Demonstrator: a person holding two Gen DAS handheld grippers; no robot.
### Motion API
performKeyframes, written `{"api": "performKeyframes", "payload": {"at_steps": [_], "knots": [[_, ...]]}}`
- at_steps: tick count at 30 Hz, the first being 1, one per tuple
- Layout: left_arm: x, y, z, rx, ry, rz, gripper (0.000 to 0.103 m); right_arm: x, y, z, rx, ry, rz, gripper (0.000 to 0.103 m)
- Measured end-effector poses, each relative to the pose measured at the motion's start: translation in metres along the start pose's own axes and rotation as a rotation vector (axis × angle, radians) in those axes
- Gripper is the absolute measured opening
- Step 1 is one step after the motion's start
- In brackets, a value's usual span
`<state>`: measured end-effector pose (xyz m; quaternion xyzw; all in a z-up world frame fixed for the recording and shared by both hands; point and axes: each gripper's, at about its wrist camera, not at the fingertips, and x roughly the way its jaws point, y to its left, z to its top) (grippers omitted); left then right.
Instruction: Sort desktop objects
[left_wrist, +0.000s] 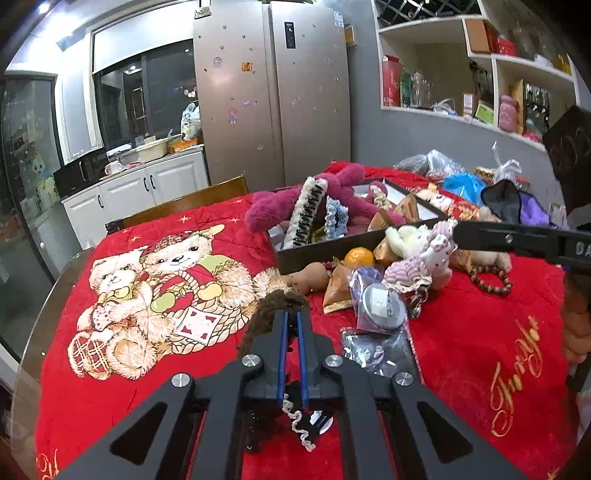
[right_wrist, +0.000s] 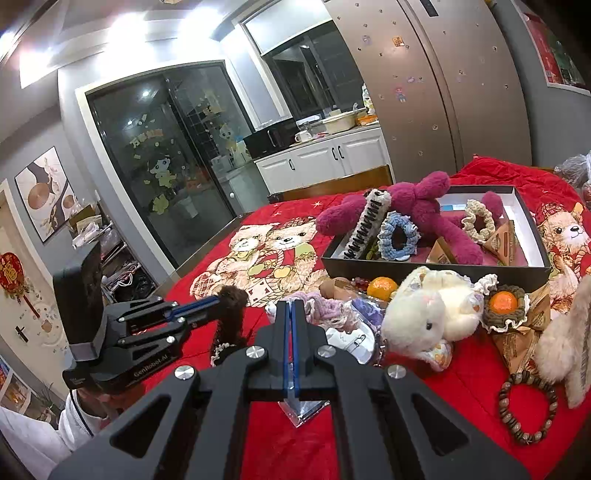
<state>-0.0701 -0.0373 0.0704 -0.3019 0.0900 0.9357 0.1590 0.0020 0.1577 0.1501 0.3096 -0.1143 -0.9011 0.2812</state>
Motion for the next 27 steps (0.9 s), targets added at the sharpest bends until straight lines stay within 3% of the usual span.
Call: {"api": "performKeyframes", "payload": {"at_steps": [13,15,20,27], "knots": [[-0.012,0.003,0.004,-0.022,-0.029,-0.012,0.005,-0.005,-0.003,0.002,0.010,-0.012,0.003,0.001],[-0.018,0.002,0.006,-0.017,-0.047,-0.015,0.000,-0.008,-0.003,0.003,0.009,-0.021,0.005,0.001],[-0.032,-0.004,0.011,-0.004,-0.091,-0.022,0.000,-0.017,-0.003,0.006,0.008,-0.048,0.003,0.001],[-0.004,-0.001,0.004,0.007,-0.004,0.009,0.000,-0.014,-0.008,0.004,0.024,-0.038,-0.008,0.001]]}}
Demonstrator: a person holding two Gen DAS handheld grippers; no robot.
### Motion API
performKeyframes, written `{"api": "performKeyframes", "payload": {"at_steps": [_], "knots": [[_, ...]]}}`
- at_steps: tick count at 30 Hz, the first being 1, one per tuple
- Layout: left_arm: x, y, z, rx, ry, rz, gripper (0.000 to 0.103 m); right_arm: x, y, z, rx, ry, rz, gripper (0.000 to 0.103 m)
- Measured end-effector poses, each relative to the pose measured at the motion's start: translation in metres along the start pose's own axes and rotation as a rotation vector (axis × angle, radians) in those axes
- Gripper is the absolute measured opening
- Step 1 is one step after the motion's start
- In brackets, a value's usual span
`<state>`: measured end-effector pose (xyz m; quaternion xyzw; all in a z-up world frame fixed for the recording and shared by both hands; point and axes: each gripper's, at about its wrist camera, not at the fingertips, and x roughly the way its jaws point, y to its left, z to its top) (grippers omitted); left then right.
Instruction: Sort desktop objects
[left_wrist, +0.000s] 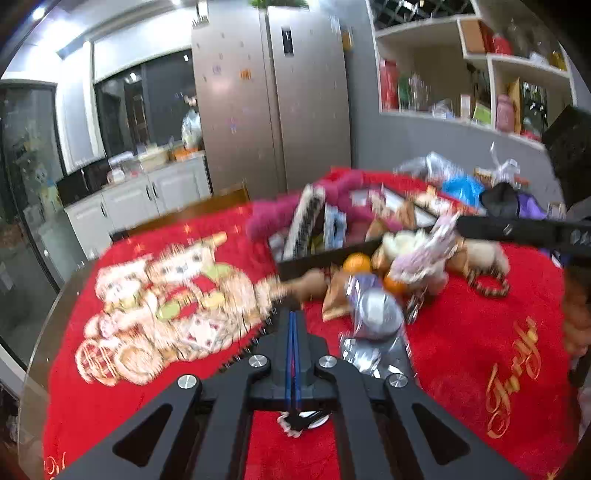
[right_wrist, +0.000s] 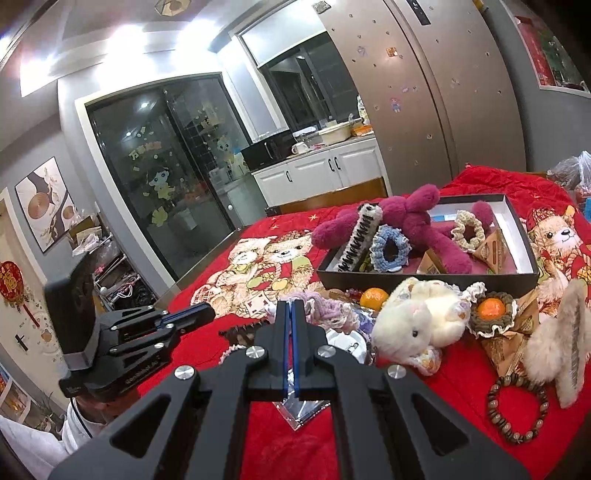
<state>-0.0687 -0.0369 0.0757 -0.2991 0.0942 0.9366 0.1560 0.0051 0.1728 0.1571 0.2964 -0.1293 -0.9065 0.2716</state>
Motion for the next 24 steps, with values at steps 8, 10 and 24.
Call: {"api": "performKeyframes", "payload": {"at_steps": [8,10,24], "knots": [[0.052,0.008,-0.007,0.069,0.125,-0.010,0.038,0.007,-0.004,-0.002,0.016,0.023,0.007,0.001],[0.067,0.008,-0.007,0.072,0.165,-0.003,0.042,0.008,-0.003,-0.003,0.016,0.029,0.012,0.001],[0.102,0.025,-0.016,0.027,0.225,0.098,0.034,0.008,0.000,-0.005,0.002,0.043,0.016,0.001]]}}
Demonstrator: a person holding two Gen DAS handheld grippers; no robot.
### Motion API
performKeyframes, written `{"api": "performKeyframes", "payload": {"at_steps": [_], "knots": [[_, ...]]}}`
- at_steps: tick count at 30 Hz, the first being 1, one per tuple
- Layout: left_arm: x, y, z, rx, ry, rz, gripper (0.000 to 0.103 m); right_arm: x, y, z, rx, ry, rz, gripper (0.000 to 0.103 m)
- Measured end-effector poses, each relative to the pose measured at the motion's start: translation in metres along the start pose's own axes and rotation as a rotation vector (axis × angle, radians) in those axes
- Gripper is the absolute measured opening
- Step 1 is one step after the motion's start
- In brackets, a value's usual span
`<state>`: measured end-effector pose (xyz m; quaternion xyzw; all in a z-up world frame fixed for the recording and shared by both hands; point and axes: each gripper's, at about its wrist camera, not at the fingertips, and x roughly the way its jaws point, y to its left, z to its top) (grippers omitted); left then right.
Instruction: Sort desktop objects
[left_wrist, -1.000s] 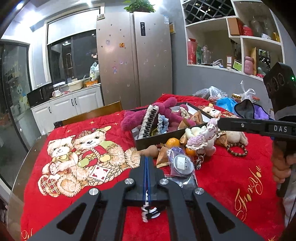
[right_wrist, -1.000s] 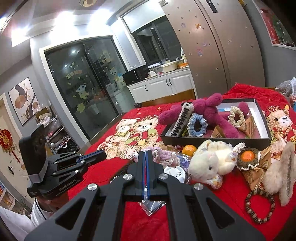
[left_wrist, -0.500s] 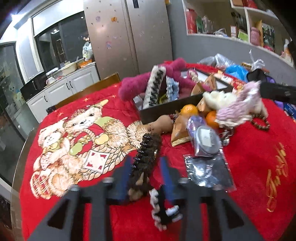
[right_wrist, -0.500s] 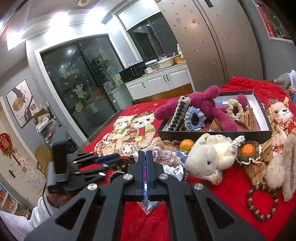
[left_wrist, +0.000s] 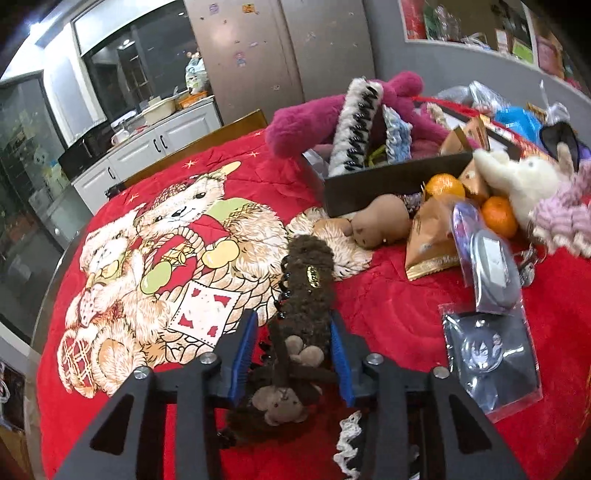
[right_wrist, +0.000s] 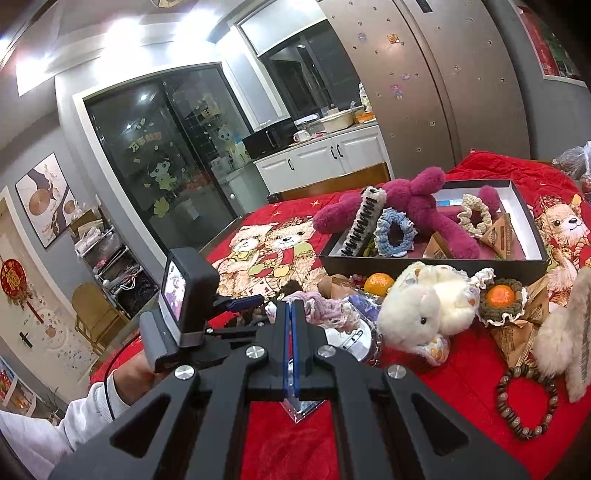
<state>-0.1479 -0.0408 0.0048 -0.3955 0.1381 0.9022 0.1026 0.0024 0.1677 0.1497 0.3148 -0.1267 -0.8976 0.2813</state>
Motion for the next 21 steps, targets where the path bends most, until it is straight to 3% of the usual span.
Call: {"api": "performKeyframes", "payload": {"at_steps": [10,21], "knots": [[-0.014,-0.002,0.003,-0.027,-0.038,0.001,0.032,-0.003,0.004,0.001,-0.014,-0.017,-0.011,0.001],[-0.096,-0.010,0.032,-0.090,-0.255,-0.028,0.032,-0.034,0.020,0.013,-0.088,-0.131,-0.094,0.001]]}}
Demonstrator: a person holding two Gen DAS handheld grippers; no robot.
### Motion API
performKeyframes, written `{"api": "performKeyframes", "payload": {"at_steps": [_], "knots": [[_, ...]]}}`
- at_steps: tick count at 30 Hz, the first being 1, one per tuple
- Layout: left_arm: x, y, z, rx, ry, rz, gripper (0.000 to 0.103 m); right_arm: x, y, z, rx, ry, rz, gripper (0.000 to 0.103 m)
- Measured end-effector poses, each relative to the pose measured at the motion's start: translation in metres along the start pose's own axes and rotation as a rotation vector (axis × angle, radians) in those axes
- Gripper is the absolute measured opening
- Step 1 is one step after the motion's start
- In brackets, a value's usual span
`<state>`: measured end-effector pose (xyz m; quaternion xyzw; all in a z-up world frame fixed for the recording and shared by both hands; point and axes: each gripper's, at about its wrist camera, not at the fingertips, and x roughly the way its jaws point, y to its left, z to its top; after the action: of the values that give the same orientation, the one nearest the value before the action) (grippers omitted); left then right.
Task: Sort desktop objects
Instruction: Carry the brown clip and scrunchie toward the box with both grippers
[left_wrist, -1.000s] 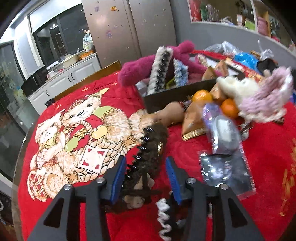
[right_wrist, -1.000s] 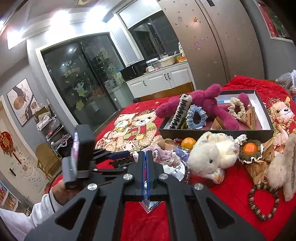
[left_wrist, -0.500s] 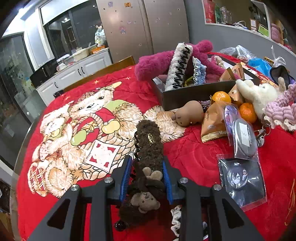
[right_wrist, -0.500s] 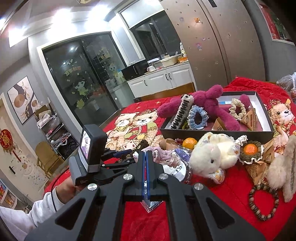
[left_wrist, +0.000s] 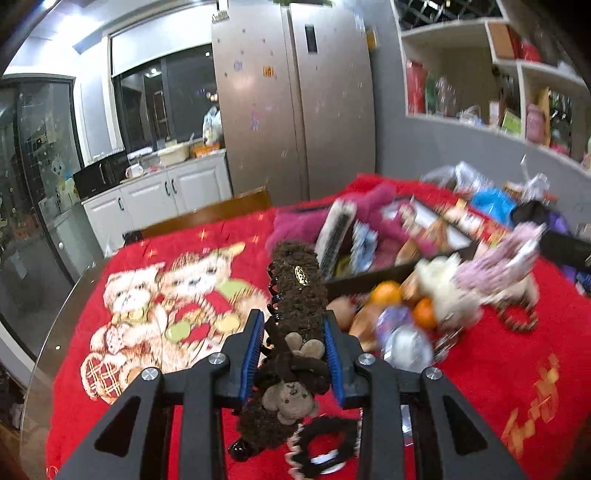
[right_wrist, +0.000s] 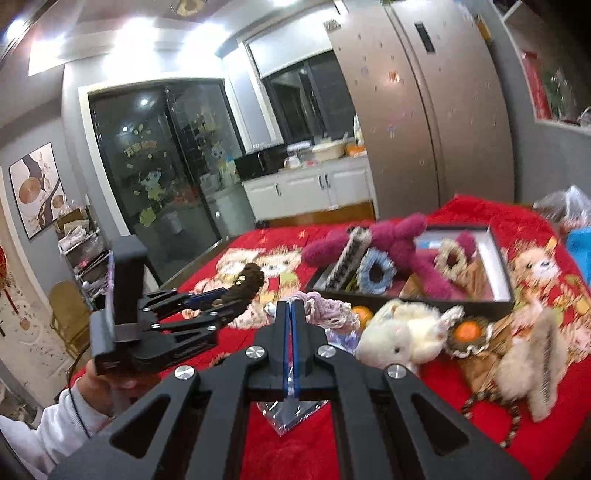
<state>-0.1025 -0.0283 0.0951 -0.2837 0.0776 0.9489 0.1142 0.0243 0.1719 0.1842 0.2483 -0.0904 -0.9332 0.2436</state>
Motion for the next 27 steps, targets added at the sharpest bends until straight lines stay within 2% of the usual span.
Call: {"api": "performKeyframes", "payload": {"at_steps": [7,13,21,25,27], "knots": [[-0.027,-0.021,0.045,-0.004,-0.063,-0.023,0.032,-0.015,-0.004,0.022,0.014,-0.042,-0.018,0.001],[-0.036,-0.037,0.084,-0.017,-0.103,-0.048,0.032,-0.027,-0.005,0.054,-0.004,-0.074,-0.058,0.002],[-0.011,-0.050,0.117,-0.025,-0.080,-0.109,0.032,-0.013,-0.029,0.094,-0.005,-0.049,-0.100,0.002],[0.014,-0.055,0.126,-0.027,-0.040,-0.135,0.032,0.005,-0.050,0.104,0.008,-0.021,-0.115,0.002],[0.032,-0.059,0.129,-0.027,-0.007,-0.120,0.032,0.018,-0.064,0.108,0.021,0.001,-0.120,0.002]]}}
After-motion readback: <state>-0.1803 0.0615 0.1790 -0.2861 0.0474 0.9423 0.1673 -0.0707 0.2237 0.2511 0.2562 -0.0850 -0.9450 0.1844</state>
